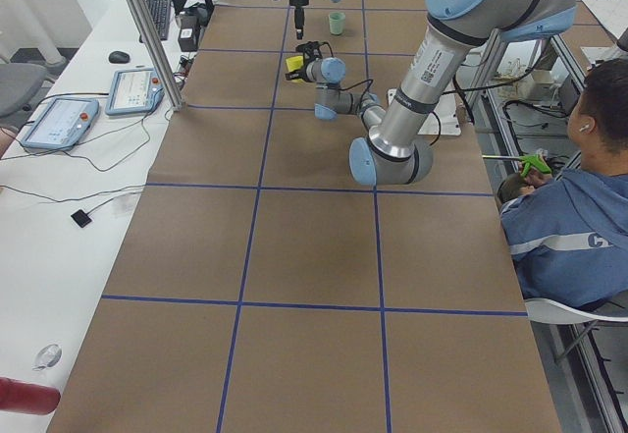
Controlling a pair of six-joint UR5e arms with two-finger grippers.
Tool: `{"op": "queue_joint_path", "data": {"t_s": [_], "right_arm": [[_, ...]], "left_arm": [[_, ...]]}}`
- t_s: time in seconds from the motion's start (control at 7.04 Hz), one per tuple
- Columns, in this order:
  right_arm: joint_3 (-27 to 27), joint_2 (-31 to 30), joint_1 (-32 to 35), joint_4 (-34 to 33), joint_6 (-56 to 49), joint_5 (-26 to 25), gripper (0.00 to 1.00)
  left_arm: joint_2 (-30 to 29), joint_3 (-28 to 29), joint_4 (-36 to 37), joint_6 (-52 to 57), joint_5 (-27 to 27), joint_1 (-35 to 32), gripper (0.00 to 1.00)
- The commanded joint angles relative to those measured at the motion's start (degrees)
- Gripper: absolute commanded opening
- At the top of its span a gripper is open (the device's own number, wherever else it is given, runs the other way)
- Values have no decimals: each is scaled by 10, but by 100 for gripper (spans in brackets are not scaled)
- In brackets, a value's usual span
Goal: Transfer and stack yellow cup on green cup
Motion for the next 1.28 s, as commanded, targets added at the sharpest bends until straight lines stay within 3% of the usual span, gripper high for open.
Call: {"op": "queue_joint_path", "data": {"t_s": [0.0, 0.85, 0.99, 1.14], "right_arm": [[0, -2, -10, 3, 10, -9, 99], [-1, 0, -44, 6, 5, -26, 95], [1, -4, -44, 6, 0, -24, 81], [3, -3, -44, 6, 0, -24, 74]], "left_arm": [[-2, -2, -34, 1, -1, 11, 0], [-1, -11, -82, 23, -59, 12, 0], [2, -6, -82, 24, -60, 12, 0], [2, -7, -82, 24, -64, 12, 0]]}}
